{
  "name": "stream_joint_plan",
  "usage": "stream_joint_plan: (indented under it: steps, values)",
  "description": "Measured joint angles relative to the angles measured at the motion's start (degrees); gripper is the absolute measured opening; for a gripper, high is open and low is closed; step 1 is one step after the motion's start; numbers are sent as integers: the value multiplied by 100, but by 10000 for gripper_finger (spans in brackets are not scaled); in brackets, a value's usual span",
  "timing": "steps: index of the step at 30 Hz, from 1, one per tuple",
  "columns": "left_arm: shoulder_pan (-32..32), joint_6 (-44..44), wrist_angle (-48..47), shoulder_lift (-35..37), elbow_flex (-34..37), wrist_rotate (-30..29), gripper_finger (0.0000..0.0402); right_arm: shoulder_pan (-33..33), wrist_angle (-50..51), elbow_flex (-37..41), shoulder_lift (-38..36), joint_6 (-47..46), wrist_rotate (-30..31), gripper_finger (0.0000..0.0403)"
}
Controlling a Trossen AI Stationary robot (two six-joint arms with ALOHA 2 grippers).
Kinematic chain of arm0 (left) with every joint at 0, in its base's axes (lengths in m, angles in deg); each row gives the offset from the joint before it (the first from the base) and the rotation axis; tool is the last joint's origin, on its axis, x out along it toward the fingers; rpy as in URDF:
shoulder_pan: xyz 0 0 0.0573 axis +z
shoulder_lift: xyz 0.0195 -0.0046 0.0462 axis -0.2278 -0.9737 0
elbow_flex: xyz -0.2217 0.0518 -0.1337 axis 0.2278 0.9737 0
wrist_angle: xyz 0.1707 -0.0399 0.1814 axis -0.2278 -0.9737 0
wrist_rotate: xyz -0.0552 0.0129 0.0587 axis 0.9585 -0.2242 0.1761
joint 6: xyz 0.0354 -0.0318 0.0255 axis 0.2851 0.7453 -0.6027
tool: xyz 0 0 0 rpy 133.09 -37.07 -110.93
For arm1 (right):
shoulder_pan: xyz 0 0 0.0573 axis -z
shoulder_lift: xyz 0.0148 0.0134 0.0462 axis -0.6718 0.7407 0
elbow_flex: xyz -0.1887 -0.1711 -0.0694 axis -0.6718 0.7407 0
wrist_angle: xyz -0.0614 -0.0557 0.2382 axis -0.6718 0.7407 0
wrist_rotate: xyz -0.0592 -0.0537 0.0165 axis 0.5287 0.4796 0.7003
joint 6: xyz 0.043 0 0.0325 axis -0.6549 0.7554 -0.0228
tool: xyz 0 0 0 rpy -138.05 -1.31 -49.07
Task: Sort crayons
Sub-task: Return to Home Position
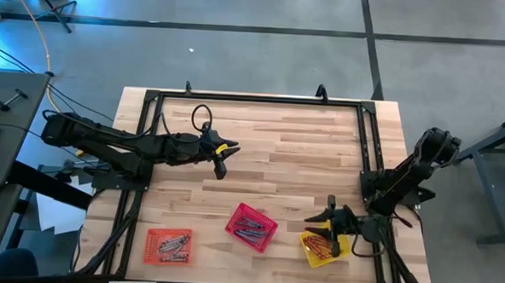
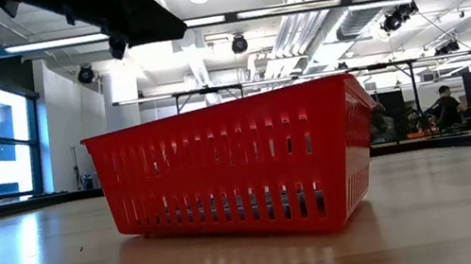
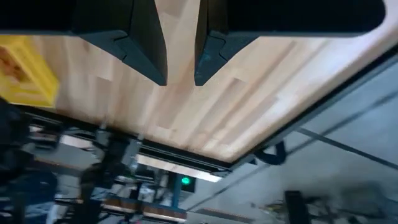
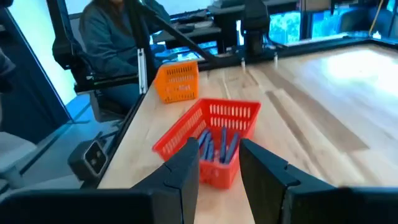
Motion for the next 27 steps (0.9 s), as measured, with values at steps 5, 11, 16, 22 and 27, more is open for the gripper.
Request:
stream_joint_plan:
  steps: [5, 11, 16, 22, 27]
  values:
    - [-2, 47, 5, 0, 0, 477, 69, 369, 2, 0, -390, 644, -420, 108]
    - [-2, 84, 11, 0, 0, 541, 69, 499, 298, 0, -875, 1117, -660, 108]
    - [-11, 88, 9, 0, 1, 550, 69, 357, 1339, 0, -969, 342, 1741, 108]
    - [-13, 87, 8, 0, 1, 550, 69, 177, 1395, 0, -976, -849, 3782, 108]
    - [-11, 85, 9, 0, 2, 550, 69, 160, 1350, 0, -987, 920, 3654, 108]
